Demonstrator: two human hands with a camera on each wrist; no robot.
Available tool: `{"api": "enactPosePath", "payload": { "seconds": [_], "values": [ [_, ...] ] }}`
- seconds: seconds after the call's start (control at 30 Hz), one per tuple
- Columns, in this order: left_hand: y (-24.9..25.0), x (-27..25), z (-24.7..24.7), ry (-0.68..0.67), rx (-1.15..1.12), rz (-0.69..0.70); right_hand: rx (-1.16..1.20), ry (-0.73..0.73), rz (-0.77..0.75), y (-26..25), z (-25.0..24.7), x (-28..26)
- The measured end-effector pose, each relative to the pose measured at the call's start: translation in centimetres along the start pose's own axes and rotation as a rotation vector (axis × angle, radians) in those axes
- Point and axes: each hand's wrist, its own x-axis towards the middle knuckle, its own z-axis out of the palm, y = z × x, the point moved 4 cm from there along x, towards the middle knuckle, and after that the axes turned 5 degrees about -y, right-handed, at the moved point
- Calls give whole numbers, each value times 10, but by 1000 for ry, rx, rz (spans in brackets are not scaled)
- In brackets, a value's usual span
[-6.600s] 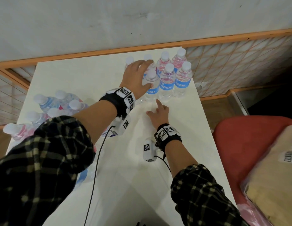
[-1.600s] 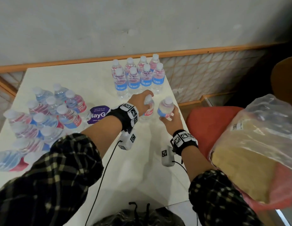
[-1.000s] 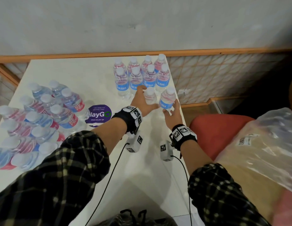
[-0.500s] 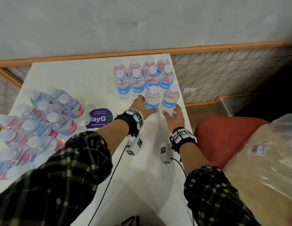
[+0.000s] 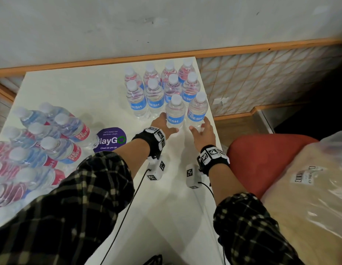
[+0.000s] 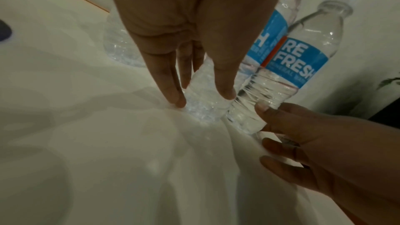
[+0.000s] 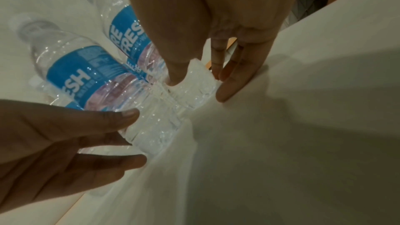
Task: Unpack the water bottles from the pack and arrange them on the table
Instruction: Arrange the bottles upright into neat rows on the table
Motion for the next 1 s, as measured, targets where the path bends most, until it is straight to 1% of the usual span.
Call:
{"api": "enactPosePath", "payload": {
  "seconds": [0.3,0.5,1.0],
  "values": [
    [11,9,1,32,-19,17,-2,16,36,-2,0,3],
    [6,10,1,15,-26,25,9,54,71,-6,1,4],
    [0,12,0,28,-9,44,-22,18,104,-12,1,11]
  ]
}}
